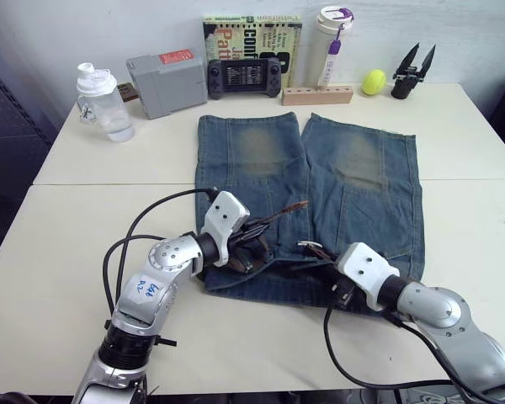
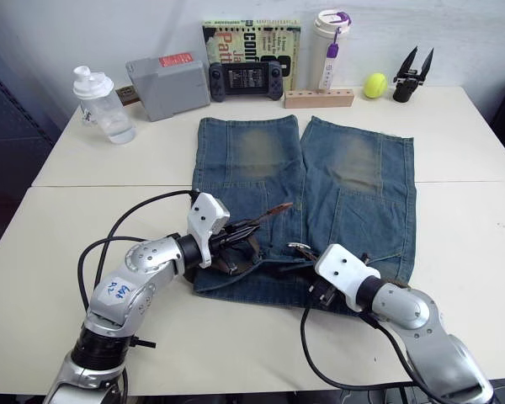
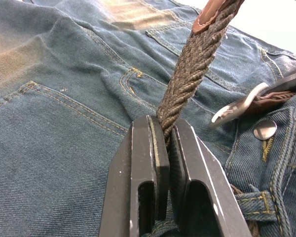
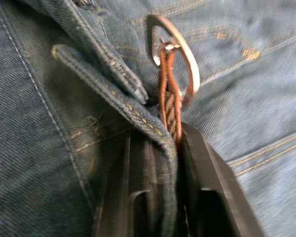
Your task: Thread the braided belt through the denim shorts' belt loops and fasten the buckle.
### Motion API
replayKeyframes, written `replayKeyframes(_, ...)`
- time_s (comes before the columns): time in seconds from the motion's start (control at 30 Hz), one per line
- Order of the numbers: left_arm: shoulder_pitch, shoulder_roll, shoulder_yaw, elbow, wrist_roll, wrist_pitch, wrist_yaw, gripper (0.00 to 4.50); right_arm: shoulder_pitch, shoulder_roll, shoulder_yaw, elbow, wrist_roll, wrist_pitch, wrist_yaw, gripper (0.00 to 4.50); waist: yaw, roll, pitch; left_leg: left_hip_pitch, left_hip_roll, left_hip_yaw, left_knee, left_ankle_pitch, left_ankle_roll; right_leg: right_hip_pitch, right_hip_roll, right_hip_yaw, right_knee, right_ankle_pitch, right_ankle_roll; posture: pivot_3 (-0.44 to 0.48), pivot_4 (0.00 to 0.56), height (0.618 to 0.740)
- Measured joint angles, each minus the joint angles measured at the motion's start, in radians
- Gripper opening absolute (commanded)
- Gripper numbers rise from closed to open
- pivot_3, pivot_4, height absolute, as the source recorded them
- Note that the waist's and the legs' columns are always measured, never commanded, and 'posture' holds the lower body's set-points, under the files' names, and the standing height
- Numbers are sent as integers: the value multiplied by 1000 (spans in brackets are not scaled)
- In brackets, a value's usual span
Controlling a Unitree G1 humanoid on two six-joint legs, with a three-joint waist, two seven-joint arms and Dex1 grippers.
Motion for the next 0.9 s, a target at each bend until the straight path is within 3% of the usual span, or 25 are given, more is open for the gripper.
replayKeyframes(0.4, 34, 72, -31, -83, -22, 109, -40, 0, -181, 218, -102, -41, 151, 466, -159, 43, 0, 0, 0, 0, -1, 0, 0, 0, 0, -1, 0, 1, 1, 0, 0, 0, 150, 731)
replayKeyframes(0.63, 35, 71, -50, -103, -29, 228, -22, 0, -235, 236, -110, -78, 164, 537, -223, 43, -1, 0, 0, 0, -1, 0, 0, 0, 0, -1, 0, 1, 1, 0, 0, 0, 150, 731)
replayKeyframes(0.9, 5, -37, -18, -116, -38, 408, 92, 0, -254, 233, -42, -148, 132, 541, -313, 43, 0, 0, 0, -1, -1, 0, 0, 0, 0, -1, 0, 2, 1, 0, 0, 0, 150, 731)
